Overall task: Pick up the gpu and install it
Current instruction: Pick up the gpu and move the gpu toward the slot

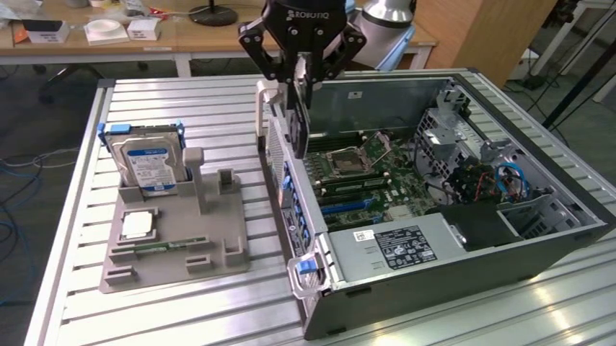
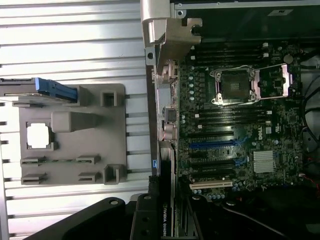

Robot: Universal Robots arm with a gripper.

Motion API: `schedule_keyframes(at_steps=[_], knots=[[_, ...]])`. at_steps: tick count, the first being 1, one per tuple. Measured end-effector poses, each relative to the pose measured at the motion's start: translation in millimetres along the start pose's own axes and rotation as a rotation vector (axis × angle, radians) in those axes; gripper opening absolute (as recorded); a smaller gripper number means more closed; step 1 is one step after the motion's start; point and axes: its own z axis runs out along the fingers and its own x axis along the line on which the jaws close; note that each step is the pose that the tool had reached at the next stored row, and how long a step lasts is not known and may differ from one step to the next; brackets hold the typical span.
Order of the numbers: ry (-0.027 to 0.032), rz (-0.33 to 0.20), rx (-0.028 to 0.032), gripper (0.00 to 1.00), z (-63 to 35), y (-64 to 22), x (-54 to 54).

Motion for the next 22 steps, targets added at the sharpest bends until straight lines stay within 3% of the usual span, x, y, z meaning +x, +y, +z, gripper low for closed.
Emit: schedule_keyframes(at_steps=[22], knots=[[0.0000,0.000,0.0000,0.26,0.9,2.5,-30.3]])
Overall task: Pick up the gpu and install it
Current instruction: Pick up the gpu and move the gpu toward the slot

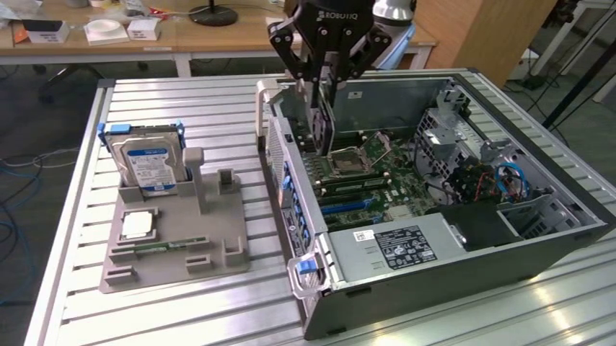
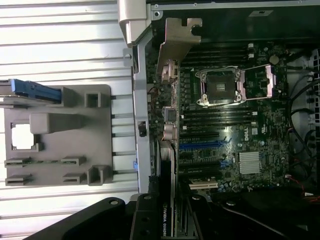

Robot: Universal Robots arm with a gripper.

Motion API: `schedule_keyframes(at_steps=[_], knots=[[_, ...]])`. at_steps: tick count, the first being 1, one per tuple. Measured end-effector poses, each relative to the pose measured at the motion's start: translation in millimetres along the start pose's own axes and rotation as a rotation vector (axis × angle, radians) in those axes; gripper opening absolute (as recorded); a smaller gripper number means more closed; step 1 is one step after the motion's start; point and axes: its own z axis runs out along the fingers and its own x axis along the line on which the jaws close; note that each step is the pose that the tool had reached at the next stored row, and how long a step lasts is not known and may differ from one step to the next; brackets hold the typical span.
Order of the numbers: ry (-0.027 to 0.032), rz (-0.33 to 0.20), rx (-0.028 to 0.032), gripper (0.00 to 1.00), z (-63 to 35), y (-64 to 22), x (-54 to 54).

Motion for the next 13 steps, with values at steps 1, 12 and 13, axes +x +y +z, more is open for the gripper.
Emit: schedule_keyframes(at_steps=[1,12,13], knots=[[0.0000,0.000,0.0000,0.26,0.0,0.1,-1.6],[-0.0001,0.000,-0.0001,0.26,0.7,1.8,-22.3],[0.0000,0.000,-0.0001,0.26,0.8,2.0,-24.0]])
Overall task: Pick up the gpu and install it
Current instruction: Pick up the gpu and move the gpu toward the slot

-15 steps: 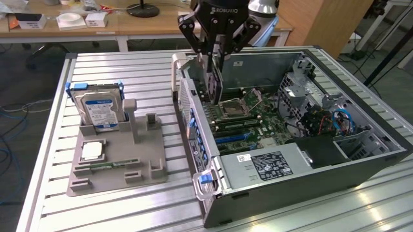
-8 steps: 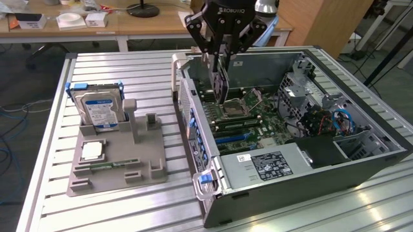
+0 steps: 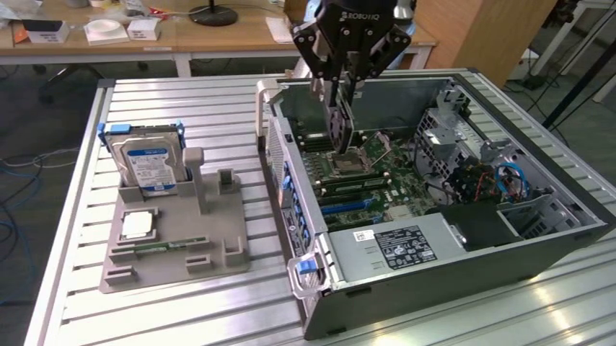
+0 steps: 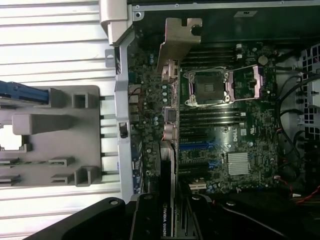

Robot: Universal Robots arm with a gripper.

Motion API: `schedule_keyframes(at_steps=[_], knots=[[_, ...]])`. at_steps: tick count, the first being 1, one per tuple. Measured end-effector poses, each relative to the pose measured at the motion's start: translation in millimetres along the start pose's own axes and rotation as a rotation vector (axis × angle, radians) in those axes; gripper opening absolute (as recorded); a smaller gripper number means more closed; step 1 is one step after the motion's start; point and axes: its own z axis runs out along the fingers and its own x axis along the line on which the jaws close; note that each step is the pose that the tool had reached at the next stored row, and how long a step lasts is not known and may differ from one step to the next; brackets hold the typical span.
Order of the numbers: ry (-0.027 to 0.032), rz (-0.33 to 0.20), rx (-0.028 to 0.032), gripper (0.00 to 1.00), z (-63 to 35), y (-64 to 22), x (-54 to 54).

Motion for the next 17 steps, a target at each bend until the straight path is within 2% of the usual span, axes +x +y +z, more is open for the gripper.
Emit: schedule_keyframes(at_steps=[17], knots=[[0.0001,-0.002,0.0000,0.26,1.0,2.7,-33.3]])
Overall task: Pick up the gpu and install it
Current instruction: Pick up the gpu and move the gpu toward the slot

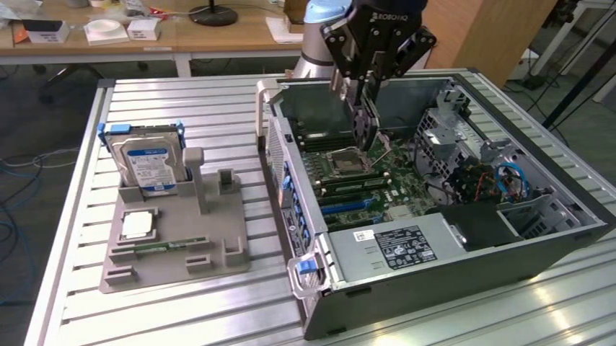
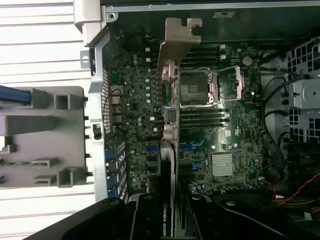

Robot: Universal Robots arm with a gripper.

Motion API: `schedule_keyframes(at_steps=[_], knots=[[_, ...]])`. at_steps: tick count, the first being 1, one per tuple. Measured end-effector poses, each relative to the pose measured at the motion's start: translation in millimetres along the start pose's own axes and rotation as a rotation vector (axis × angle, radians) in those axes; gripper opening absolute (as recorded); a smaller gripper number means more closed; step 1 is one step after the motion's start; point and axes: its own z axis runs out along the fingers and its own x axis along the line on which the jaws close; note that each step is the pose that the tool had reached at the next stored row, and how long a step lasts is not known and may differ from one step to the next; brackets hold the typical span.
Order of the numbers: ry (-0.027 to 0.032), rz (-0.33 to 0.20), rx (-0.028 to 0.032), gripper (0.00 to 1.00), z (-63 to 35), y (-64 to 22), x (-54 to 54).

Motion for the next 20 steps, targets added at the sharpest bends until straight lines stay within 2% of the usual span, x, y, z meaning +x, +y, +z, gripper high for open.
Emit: schedule_keyframes(at_steps=[20], knots=[[0.0001,-0.003,-0.0001,0.26,1.2,2.5,-31.6]])
